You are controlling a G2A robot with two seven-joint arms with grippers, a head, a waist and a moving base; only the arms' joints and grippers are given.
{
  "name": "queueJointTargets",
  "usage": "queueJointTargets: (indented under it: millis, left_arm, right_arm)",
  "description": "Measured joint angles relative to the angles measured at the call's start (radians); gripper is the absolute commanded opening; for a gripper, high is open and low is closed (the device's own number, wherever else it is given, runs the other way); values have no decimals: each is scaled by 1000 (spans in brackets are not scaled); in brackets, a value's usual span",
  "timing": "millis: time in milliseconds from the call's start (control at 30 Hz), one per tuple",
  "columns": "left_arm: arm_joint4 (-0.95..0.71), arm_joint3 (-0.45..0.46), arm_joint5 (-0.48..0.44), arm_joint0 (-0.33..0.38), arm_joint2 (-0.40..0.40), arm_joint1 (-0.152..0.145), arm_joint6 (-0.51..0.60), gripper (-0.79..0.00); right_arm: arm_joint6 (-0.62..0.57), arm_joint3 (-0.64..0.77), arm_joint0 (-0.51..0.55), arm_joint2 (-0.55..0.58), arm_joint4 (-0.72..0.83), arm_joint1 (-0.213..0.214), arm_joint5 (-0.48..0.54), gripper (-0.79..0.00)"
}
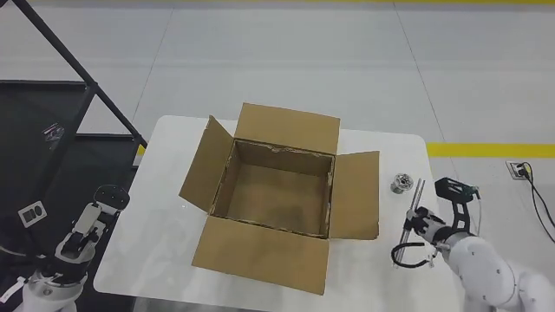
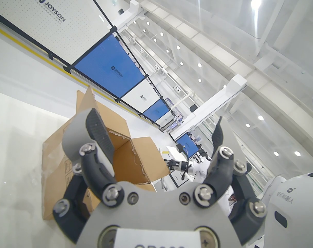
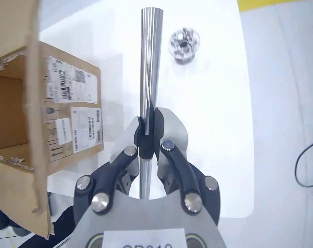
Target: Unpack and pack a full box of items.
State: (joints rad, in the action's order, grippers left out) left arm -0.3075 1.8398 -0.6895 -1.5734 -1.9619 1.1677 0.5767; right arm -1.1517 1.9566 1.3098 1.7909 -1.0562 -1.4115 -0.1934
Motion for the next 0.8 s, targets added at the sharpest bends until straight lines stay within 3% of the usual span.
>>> queueJointTargets:
  millis: [300, 600, 667, 800]
  left_arm:
    - [0, 0, 0, 0, 0, 0, 0, 0]
    - [0, 0, 0, 0, 0, 0, 0, 0]
    - [0, 0, 0, 0, 0, 0, 0, 0]
    - [0, 0, 0, 0, 0, 0, 0, 0]
  right_arm:
    - [-1, -308, -120, 20, 4, 18, -44, -785]
    - [25, -434, -178, 6, 15, 31, -42, -785]
    - [28, -447, -183, 6, 18, 34, -40, -653]
    - [36, -467, -192, 5, 29, 40, -38, -505]
